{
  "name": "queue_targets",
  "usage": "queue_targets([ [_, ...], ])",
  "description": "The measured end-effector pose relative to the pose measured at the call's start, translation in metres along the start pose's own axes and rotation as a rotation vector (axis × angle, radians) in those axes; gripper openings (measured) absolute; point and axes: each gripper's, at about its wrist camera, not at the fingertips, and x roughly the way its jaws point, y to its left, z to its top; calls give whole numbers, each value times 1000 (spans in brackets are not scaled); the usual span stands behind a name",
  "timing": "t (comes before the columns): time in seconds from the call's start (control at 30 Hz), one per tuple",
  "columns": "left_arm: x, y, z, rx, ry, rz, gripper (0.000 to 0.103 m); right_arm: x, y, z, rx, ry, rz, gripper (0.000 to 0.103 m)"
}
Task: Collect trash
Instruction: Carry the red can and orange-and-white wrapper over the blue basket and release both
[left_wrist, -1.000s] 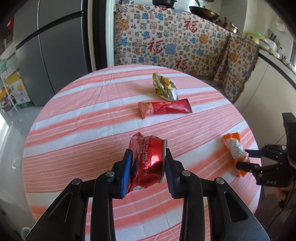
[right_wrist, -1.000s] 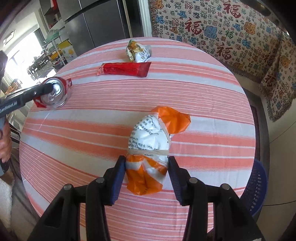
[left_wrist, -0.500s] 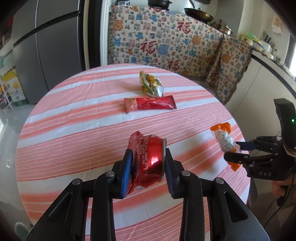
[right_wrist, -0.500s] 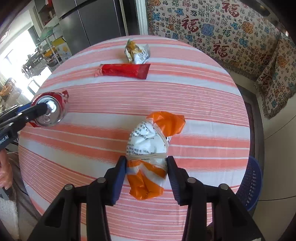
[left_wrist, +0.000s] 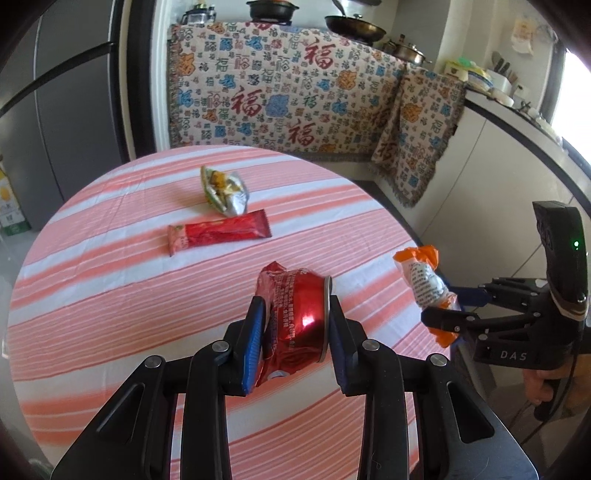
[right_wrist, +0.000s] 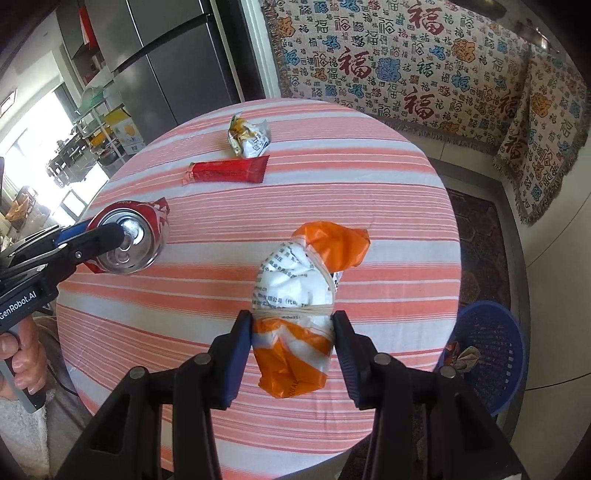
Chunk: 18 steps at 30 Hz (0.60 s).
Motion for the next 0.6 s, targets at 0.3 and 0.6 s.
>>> queue_targets([
  [0.3, 37, -100, 39, 84, 26, -151, 32, -40, -95, -15, 111, -45, -98, 44],
  [0.6, 115, -213, 64, 133, 110, -294, 32, -52, -216, -41, 277, -48, -216, 44],
])
